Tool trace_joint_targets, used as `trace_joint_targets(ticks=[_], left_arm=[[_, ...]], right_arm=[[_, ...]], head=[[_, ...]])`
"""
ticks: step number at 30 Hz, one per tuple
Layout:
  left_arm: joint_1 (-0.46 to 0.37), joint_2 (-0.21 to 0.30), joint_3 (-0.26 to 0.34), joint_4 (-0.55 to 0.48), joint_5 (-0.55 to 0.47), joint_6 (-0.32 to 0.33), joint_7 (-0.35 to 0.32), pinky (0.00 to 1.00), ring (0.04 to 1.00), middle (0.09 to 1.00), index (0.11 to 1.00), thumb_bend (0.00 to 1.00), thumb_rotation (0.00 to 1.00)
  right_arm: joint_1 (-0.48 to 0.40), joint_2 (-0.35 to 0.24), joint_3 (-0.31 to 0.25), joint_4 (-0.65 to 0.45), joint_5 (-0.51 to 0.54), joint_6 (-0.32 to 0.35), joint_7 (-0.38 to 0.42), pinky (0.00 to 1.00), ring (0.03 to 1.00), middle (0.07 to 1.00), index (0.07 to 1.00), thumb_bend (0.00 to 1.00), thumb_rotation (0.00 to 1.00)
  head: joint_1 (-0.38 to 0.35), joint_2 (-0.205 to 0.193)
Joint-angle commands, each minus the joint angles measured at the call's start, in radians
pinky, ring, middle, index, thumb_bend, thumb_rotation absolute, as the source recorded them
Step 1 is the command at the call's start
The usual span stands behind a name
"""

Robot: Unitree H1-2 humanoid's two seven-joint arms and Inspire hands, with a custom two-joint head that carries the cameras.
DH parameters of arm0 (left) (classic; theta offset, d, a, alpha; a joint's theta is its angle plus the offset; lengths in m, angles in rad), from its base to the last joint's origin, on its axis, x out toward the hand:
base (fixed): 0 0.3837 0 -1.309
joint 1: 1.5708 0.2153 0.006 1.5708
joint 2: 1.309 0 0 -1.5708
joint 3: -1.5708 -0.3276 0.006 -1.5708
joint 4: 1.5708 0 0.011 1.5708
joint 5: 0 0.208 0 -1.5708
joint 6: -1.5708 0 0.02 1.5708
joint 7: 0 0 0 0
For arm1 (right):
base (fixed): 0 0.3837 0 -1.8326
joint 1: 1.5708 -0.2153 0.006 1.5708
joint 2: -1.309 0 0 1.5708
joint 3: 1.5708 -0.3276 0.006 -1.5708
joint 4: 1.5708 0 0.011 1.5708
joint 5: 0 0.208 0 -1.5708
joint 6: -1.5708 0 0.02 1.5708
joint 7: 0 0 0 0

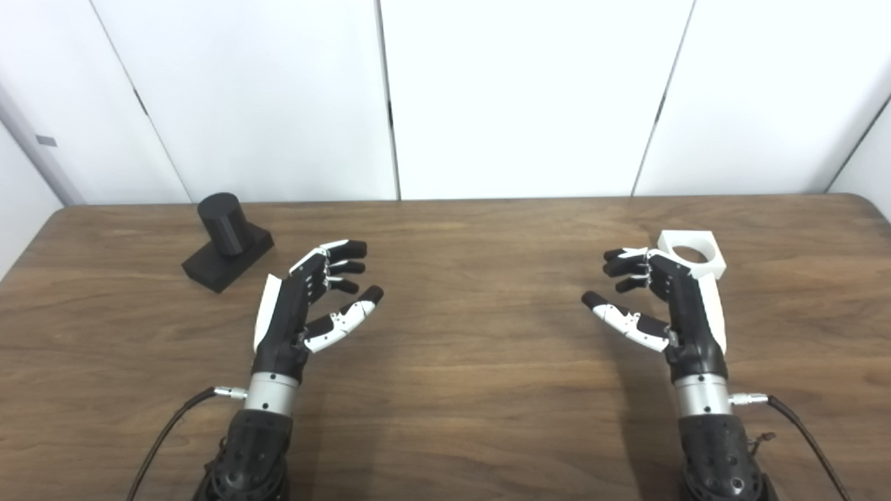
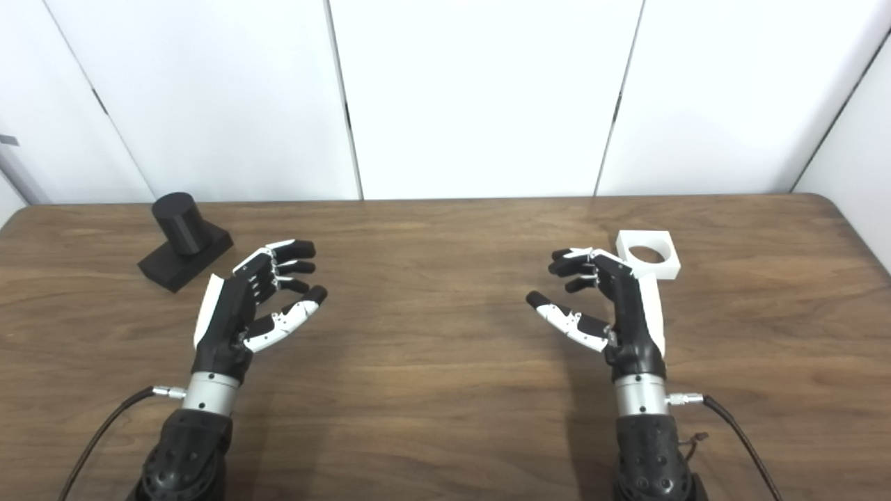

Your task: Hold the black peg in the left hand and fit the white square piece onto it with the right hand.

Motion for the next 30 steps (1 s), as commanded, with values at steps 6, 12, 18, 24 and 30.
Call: trace_joint_targets(ticks=[6,12,18,24,30], left_arm=[[-0.028,-0.034,-0.027,-0.042,0.031,0.002,0.019,0.58,0.704,0.744,0.701,0.56,0.08],[-0.030,-0.063,-0.043,-0.024,0.042,-0.016,0.032,0.58,0.702,0.737,0.686,0.58,0.09],[-0.032,-0.072,-0.050,-0.014,0.063,-0.024,0.043,0.59,0.704,0.735,0.694,0.58,0.11],[-0.030,-0.072,-0.053,-0.018,0.063,-0.026,0.053,0.56,0.697,0.732,0.695,0.58,0.09],[-0.033,-0.065,-0.050,-0.038,0.064,-0.025,0.057,0.57,0.695,0.728,0.691,0.61,0.09]], right_arm=[[-0.020,-0.040,-0.021,-0.038,0.047,-0.042,0.022,0.50,0.601,0.644,0.494,0.50,0.13],[-0.013,-0.047,-0.036,-0.053,0.079,-0.021,0.029,0.52,0.621,0.653,0.493,0.50,0.12],[-0.003,-0.033,-0.035,-0.118,0.090,0.055,0.042,0.54,0.634,0.659,0.493,0.49,0.12],[0.003,-0.024,-0.029,-0.162,0.083,0.097,0.051,0.52,0.633,0.664,0.492,0.49,0.12],[0.007,-0.022,-0.030,-0.186,0.082,0.121,0.055,0.52,0.629,0.660,0.492,0.49,0.12]], head=[[0.140,-0.016],[0.230,-0.047],[0.245,-0.062],[0.241,-0.069],[0.241,-0.074]])
